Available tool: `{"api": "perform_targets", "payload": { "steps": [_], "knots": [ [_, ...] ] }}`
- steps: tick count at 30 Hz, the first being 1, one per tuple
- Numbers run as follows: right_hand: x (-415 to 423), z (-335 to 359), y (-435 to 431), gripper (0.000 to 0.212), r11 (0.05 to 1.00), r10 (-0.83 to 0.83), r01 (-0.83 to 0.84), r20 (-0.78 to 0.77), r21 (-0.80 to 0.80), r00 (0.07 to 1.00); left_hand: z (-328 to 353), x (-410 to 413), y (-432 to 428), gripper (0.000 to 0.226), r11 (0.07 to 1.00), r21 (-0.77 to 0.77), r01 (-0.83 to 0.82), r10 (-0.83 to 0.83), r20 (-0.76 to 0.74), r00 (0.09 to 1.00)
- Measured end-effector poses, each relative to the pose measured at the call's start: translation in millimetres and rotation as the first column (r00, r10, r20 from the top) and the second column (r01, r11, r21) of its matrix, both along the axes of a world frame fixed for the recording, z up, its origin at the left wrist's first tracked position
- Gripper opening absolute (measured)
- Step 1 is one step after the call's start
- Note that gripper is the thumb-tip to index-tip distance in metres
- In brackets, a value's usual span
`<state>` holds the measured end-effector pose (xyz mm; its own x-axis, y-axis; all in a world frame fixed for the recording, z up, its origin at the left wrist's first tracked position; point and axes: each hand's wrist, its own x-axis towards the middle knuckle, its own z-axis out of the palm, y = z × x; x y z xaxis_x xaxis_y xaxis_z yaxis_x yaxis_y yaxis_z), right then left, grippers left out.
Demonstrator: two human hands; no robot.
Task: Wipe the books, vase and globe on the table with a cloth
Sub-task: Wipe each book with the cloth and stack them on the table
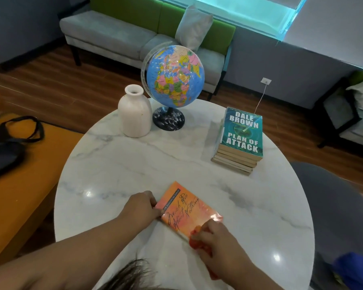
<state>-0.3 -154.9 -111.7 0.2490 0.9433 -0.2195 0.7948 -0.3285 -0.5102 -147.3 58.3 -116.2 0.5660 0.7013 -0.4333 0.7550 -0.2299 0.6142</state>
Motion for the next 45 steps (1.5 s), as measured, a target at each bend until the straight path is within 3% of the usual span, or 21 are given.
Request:
{"api": "perform_targets", "payload": {
  "steps": [4, 6, 9, 13, 16, 19, 22, 26, 32, 38, 42, 45],
  "knots": [
    [34.8, -0.3, 3.9, 0.027, 0.950, -0.302, 0.303, -0.031, 0.070, 0.953, 4.9, 3.2, -7.2, 0.045, 0.998, 0.008, 0.066, -0.066, -0.081, 0.995],
    [46.7, 0.4, 11.2, 0.030, 0.915, -0.401, 0.397, 0.051, 0.072, 0.915, 4.8, 4.8, -10.5, 0.044, 0.998, 0.016, 0.067, -0.065, -0.089, 0.994],
    [31.6, 5.3, 19.8, 0.026, 0.950, -0.312, 0.308, 0.174, 0.049, 0.934, 4.9, 6.1, -13.2, 0.044, 0.998, 0.024, 0.051, -0.049, -0.095, 0.994],
    [-0.8, 9.0, 20.0, 0.022, 1.000, 0.002, -0.001, 0.099, -0.015, 0.995, 7.8, 9.3, -14.2, 0.045, 0.994, 0.055, 0.097, -0.088, -0.152, 0.985],
    [20.8, 6.3, 22.6, 0.022, 0.984, -0.176, 0.175, 0.031, 0.041, 0.984, 13.7, 14.5, -12.0, 0.045, 0.989, 0.061, 0.136, -0.120, -0.215, 0.969],
    [47.4, 4.9, 25.3, 0.026, 0.917, -0.398, 0.395, 0.091, 0.051, 0.913, 17.6, 18.1, -12.1, 0.044, 0.986, 0.063, 0.156, -0.137, -0.243, 0.960],
    [41.5, 7.8, 31.2, 0.026, 0.928, -0.367, 0.373, 0.189, 0.005, 0.911, 20.9, 20.0, -14.0, 0.040, 0.983, 0.074, 0.170, -0.144, -0.271, 0.952],
    [14.1, 7.4, 21.1, 0.025, 0.982, -0.179, 0.183, 0.075, -0.045, 0.981, 26.0, 23.1, -15.2, 0.031, 0.984, 0.074, 0.164, -0.135, -0.300, 0.944],
    [17.3, 1.0, 2.9, 0.047, 0.872, -0.481, 0.482, -0.031, 0.087, 0.876, 33.7, 24.3, -16.8, 0.031, 0.991, 0.016, 0.131, -0.119, -0.324, 0.939],
    [16.8, -0.1, 4.1, 0.042, 0.856, -0.516, 0.514, 0.023, 0.056, 0.857, 38.5, 19.8, -12.9, 0.048, 0.993, -0.119, 0.005, -0.024, -0.159, 0.987],
    [23.9, 5.8, 0.0, 0.028, 0.854, -0.519, 0.520, 0.068, 0.003, 0.852, 47.4, 16.0, -11.0, 0.016, 0.945, -0.325, -0.043, 0.086, 0.119, 0.989],
    [40.2, 21.7, -5.8, 0.027, 0.760, -0.649, 0.649, -0.002, 0.018, 0.760, 66.5, 17.3, -2.1, 0.015, 0.936, -0.349, -0.045, 0.153, 0.288, 0.945]
  ]
}}
